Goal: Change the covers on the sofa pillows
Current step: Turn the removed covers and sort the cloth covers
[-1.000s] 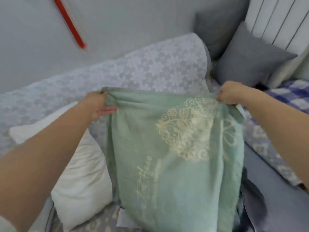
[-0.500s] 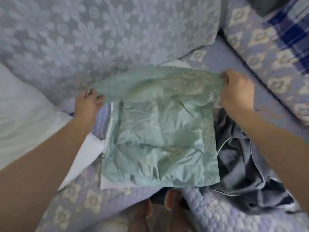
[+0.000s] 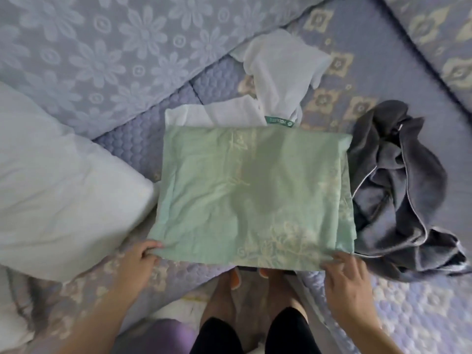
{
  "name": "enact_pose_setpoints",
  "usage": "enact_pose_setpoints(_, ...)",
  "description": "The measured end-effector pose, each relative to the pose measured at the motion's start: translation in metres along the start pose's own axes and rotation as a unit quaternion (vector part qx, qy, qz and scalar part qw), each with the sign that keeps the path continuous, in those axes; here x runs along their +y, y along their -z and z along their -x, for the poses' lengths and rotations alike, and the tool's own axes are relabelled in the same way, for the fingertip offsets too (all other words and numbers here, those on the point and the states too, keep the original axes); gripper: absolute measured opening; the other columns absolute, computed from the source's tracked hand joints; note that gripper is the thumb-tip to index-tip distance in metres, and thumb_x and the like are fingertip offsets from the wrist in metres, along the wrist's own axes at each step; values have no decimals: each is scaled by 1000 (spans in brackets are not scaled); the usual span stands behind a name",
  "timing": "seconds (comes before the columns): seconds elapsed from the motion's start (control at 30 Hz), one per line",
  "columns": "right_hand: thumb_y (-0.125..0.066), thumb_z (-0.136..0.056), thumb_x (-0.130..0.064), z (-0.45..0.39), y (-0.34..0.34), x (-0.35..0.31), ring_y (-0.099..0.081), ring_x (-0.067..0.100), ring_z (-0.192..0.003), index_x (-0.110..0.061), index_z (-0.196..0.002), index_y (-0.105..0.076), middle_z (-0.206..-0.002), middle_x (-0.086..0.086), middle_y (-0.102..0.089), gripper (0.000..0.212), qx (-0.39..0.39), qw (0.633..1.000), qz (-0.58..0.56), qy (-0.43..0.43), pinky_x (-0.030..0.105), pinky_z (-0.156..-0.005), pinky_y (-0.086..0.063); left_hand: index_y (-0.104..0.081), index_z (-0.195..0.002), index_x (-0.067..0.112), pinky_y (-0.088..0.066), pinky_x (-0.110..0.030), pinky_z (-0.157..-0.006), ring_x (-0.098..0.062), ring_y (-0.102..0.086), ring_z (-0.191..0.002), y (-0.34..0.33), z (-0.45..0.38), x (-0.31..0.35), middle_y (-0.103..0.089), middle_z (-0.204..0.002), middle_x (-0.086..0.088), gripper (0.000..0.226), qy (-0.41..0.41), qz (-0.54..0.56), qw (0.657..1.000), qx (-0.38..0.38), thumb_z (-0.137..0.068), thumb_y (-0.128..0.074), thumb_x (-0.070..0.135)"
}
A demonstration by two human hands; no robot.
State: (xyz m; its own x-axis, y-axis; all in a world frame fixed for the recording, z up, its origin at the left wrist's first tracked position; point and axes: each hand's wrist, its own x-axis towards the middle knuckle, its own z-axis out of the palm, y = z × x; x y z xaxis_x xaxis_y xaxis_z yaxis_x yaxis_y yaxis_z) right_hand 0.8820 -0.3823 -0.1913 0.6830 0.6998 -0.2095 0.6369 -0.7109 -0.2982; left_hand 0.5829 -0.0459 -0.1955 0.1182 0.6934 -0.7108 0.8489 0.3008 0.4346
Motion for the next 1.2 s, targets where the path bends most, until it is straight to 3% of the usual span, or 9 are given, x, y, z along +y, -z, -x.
enact_pose_setpoints(0.17,-58,-78,-22,-28,-1,5,-44,35,-113,-3,-115,-58,-118,20,-53,41,35,956,-97,-277,47,-100,-34,-61,-104,10,-46,-29,-55,-25,-55,-67,-14,-28,-9,-64,-85,-14,24,87,-58,993,-51,-83,-66,-2)
enact_pose_setpoints(0.33,-72,-74,-51,-76,-2,23,-54,36,-120,-20,-139,-46,-127,7,-62,77,-110,894,-182,-395,53,-102,-44,-56,-125,-2,-44,-37,-83,-28,-60,-97,-26,-73,2,-66,-114,-22,46,66,16,997,37,-86,-71,18)
enact_pose_setpoints(0.53,-80,-81,-17,-57,-7,10,-66,22,-76,-14,-91,-71,-87,12,-74,14,-165,866,-286,-376,50,-76,-56,-67,-117,1,-45,-36,-83,-28,-62,-98,-39,-83,20,-68,-113,-15,34,62,-5,998,22,-92,-69,24)
enact_pose_setpoints(0.7,-66,-75,-35,-50,16,-13,-62,16,-102,-36,-92,-71,-118,-4,-57,18,-36,882,-327,-337,32,-80,-46,-59,-101,5,-45,-44,-80,-38,-60,-94,-39,-77,17,-63,-99,-18,32,43,-70,992,100,-94,-62,35)
enact_pose_setpoints(0.77,-68,-80,-26,-57,22,-18,-59,4,-109,-48,-91,-73,-131,-17,-50,25,-25,872,-377,-312,29,-89,-46,-55,-94,5,-47,-48,-79,-44,-58,-92,-36,-73,7,-61,-97,-25,23,-5,-110,984,137,-94,-61,28)
enact_pose_setpoints(0.83,-67,-89,-12,-64,20,-16,-66,2,-102,-35,-105,-72,-124,-20,-60,29,-50,841,-426,-330,27,-87,-49,-54,-90,5,-48,-47,-74,-42,-57,-85,-34,-65,5,-61,-91,-24,17,-62,-118,979,153,-93,-63,19)
enact_pose_setpoints(0.97,-67,-91,-15,-75,13,-11,-72,20,-88,-10,-103,-72,-95,7,-77,13,-130,813,-418,-385,30,-71,-52,-54,-95,2,-38,-37,-65,-29,-53,-78,-37,-40,21,-58,-82,-11,17,-58,-10,997,56,-98,-61,18)
enact_pose_setpoints(1.1,-74,-77,-35,-65,4,6,-70,30,-95,-12,-99,-73,-103,13,-73,32,-18,843,-370,-390,44,-85,-57,-55,-122,21,-51,-39,-90,-18,-63,-104,-38,-50,16,-64,-113,2,31,2,65,997,-50,-95,-67,27)
enact_pose_setpoints(1.2,-65,-93,-13,-63,8,8,-72,25,-100,-7,-111,-69,-110,13,-74,20,17,659,-616,-431,35,-87,-60,-56,-126,32,-53,-48,-99,-20,-66,-109,-41,-78,2,-66,-123,6,58,26,28,996,-76,-75,-73,54)
